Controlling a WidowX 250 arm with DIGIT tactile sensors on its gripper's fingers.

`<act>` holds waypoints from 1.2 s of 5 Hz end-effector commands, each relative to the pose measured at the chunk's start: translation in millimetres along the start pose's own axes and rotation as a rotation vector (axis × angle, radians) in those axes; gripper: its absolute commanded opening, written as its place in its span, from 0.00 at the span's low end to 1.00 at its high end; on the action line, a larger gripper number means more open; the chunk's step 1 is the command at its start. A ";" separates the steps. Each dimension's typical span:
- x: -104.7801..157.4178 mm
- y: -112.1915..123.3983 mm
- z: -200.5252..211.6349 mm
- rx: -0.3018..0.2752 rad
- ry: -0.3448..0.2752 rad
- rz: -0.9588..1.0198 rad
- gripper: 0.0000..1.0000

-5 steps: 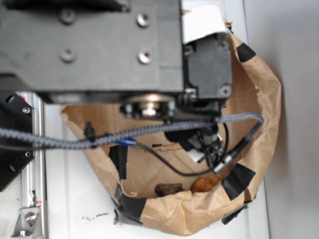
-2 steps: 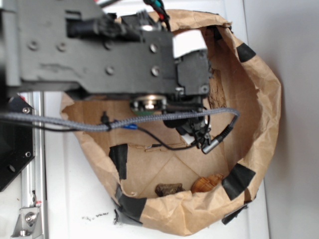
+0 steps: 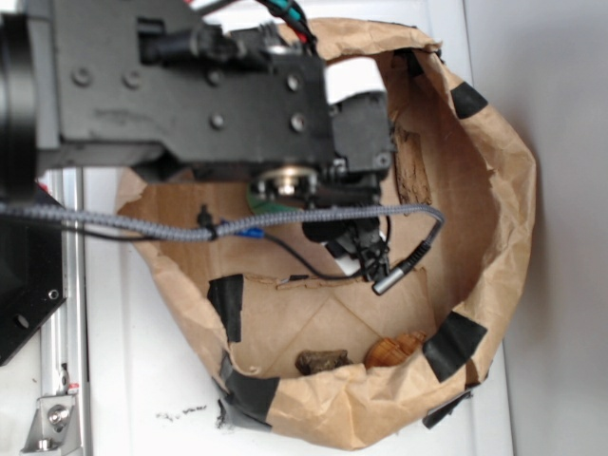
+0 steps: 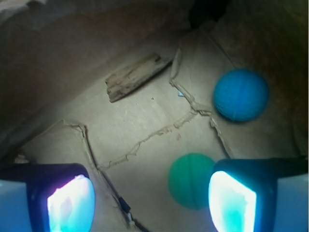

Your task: Grab the green ball.

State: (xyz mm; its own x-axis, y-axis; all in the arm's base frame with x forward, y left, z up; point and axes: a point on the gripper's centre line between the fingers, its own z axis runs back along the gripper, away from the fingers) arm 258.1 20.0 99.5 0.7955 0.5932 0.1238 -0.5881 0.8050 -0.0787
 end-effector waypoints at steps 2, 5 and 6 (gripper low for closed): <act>8.5 33.4 -7.2 0.043 -0.019 -0.010 1.00; 10.4 47.5 -33.6 0.044 -0.003 -0.046 1.00; 8.5 42.7 -44.6 0.024 0.009 -0.076 1.00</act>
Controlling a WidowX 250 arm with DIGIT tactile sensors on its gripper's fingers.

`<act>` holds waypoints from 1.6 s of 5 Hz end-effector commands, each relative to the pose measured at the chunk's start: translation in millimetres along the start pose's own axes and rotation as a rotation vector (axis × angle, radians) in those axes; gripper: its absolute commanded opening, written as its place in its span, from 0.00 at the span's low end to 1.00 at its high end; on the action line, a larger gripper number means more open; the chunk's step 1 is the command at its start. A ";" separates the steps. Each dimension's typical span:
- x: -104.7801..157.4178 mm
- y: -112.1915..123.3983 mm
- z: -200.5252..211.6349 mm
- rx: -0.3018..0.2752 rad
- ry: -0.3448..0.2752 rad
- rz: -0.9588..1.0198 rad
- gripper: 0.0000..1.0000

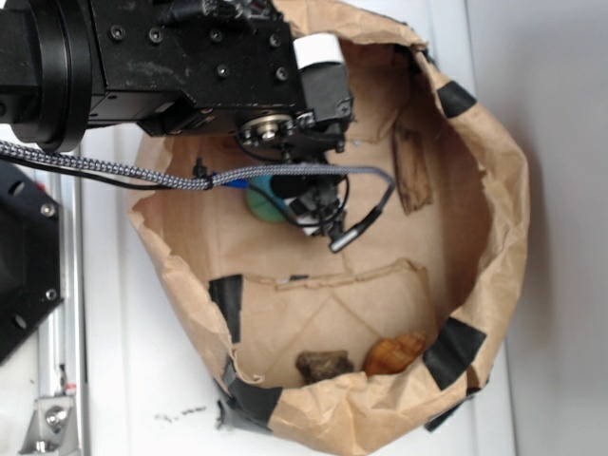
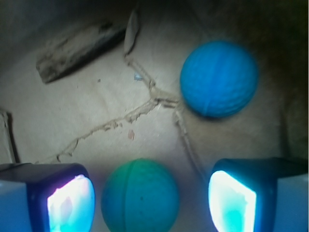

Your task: Grab the green ball.

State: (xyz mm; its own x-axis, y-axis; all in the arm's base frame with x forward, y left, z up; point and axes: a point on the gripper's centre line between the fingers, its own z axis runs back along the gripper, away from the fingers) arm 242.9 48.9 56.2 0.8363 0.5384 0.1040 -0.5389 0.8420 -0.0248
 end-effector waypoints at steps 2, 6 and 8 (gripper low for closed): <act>-4.5 7.3 -19.0 -0.036 0.002 -0.041 1.00; -15.5 1.3 -36.5 -0.065 0.062 -0.019 0.00; -9.9 2.0 -31.9 -0.084 0.063 -0.033 0.00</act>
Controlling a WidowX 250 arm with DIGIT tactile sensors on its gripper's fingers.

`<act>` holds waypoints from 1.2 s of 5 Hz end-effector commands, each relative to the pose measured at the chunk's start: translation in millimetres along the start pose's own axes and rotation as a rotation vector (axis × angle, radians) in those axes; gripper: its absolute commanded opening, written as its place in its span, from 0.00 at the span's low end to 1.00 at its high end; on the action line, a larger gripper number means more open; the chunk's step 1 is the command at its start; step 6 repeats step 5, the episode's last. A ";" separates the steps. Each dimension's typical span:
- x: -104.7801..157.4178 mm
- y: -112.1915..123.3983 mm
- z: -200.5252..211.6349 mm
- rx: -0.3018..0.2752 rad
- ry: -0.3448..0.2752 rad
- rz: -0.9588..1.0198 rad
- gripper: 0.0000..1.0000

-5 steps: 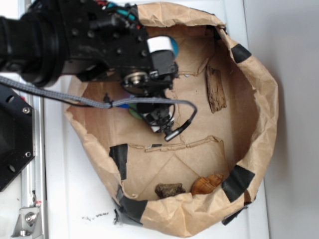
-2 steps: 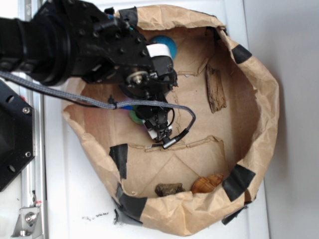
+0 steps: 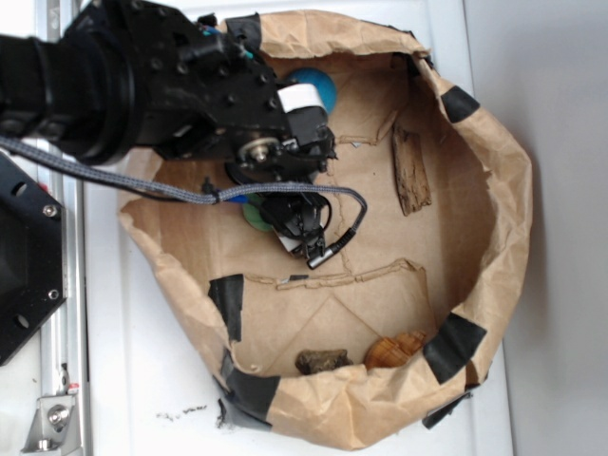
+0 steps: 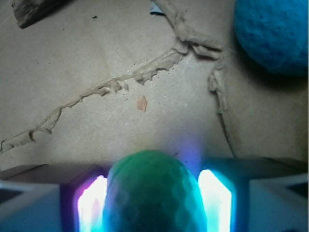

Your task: Grab the green ball.

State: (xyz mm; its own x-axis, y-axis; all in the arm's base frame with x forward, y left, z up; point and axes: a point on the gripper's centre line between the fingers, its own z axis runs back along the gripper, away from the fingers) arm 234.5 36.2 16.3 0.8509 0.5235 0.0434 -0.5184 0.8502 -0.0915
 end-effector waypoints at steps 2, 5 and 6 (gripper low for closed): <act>21.0 -7.2 73.8 -0.114 -0.085 -0.445 0.00; 20.3 -62.2 188.0 -0.191 -0.055 -0.825 0.00; 20.3 -62.2 188.0 -0.191 -0.055 -0.825 0.00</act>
